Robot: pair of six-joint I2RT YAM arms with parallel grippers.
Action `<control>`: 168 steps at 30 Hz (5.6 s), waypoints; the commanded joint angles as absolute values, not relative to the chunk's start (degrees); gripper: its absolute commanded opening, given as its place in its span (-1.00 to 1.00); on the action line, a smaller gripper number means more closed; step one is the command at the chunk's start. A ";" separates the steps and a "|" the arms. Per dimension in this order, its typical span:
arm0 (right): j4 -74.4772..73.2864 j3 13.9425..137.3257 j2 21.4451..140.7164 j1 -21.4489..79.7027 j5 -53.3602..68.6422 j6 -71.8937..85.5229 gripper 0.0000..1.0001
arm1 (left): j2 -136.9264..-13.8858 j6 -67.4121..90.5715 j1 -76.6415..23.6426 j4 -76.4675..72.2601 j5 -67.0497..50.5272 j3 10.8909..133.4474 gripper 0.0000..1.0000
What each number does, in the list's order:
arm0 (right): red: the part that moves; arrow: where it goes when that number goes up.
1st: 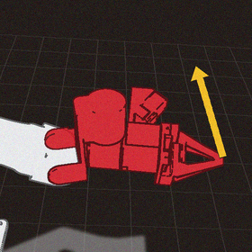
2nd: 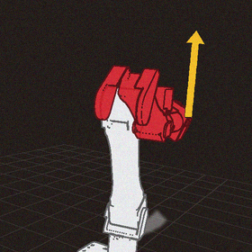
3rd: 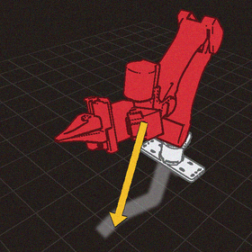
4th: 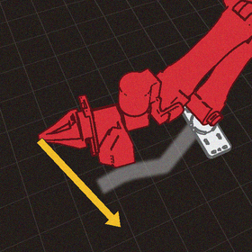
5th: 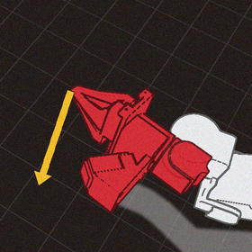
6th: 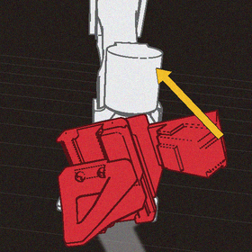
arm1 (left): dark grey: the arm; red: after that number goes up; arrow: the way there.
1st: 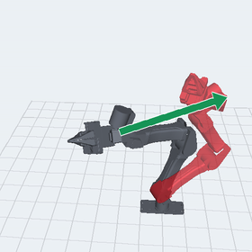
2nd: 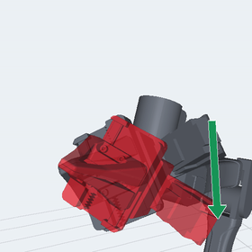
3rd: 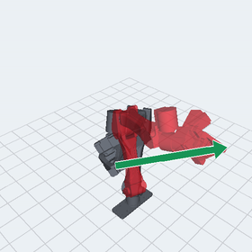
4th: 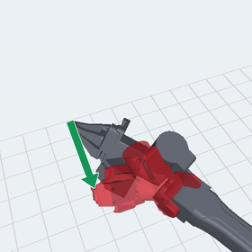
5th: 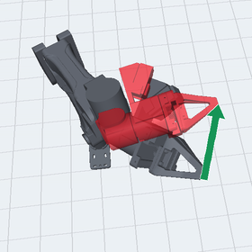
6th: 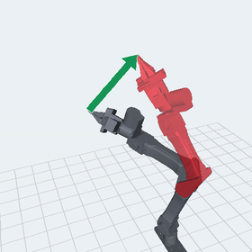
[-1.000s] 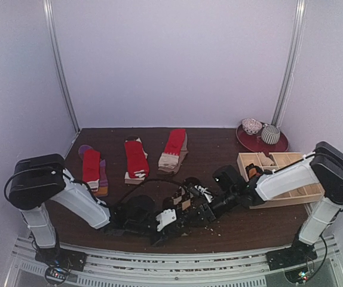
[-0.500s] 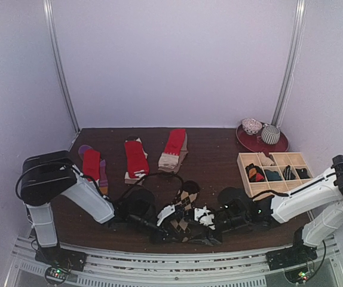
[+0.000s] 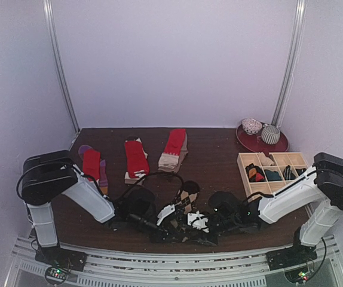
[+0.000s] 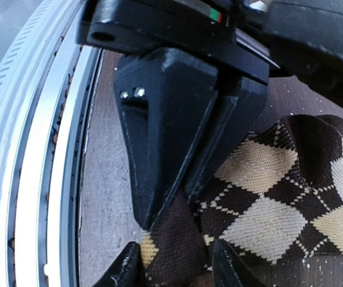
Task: Roll the socks
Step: Roll a pair of socks at the center of the board.
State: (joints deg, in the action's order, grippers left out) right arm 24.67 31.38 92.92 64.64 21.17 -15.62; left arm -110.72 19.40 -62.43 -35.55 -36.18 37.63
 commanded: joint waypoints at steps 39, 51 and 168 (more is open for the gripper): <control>-5.10 46.08 109.55 52.97 49.70 10.55 -0.66 | -78.04 -10.71 -63.12 -42.68 -19.83 17.14 0.35; -8.69 47.16 110.65 50.42 53.94 10.63 -0.66 | -94.62 -16.63 -68.55 -39.46 -16.79 27.05 0.12; 8.91 35.47 112.43 47.21 58.12 16.96 -0.65 | -105.77 -18.81 -74.88 -34.43 -6.56 36.16 0.00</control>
State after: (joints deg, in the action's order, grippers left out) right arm 21.04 38.26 108.64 47.59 64.05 18.50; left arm -104.03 -18.79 -74.89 -35.44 -8.88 34.83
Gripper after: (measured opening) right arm 0.175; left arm 0.517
